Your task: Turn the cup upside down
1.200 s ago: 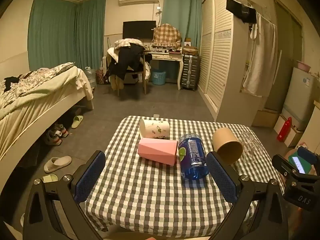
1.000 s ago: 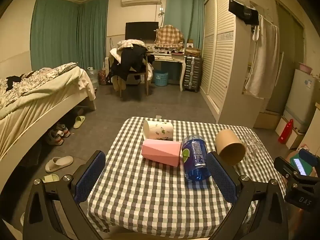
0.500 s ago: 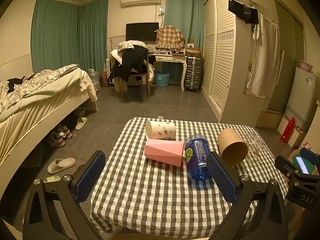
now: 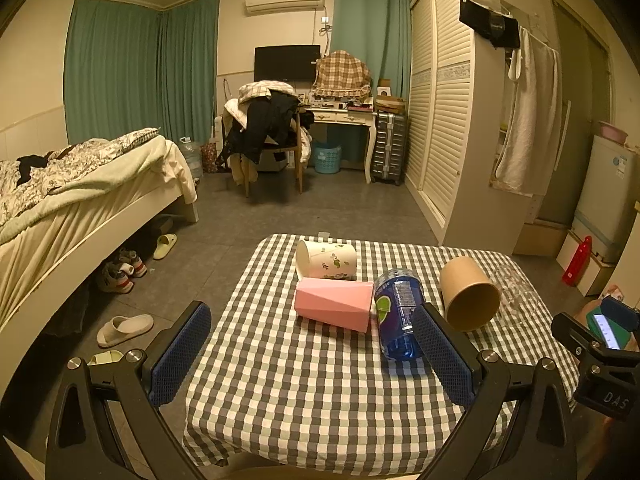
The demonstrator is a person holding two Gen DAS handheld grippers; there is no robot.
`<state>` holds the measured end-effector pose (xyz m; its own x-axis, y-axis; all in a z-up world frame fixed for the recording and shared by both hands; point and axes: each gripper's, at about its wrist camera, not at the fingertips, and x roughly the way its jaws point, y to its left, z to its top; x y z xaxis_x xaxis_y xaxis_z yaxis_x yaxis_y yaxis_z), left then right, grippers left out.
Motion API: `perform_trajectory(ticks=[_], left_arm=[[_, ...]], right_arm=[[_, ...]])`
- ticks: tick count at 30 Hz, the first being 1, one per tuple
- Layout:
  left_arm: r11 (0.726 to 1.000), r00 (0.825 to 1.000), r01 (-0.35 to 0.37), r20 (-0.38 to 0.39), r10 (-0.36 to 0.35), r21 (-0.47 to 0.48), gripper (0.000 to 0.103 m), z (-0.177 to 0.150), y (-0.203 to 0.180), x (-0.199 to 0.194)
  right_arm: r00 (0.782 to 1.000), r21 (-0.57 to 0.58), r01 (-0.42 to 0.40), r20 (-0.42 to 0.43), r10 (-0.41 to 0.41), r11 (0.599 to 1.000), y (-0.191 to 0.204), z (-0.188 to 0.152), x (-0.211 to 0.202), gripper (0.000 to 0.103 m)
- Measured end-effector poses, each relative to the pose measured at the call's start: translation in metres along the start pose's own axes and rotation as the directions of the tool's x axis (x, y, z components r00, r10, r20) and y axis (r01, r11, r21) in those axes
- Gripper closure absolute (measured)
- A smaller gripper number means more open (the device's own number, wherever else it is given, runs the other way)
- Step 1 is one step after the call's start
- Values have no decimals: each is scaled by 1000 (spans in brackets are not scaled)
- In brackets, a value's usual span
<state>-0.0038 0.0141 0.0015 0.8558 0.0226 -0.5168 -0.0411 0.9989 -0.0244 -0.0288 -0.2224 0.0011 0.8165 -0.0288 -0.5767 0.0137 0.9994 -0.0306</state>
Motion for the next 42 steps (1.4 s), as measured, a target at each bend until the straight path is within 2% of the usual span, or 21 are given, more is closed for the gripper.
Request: perform_trajectory(ticks=[42], left_arm=[[1000, 1000, -11, -12, 11, 3, 0, -4, 9, 2]], right_arm=[[1000, -3, -16, -15, 16, 1000, 12, 1, 3, 0]])
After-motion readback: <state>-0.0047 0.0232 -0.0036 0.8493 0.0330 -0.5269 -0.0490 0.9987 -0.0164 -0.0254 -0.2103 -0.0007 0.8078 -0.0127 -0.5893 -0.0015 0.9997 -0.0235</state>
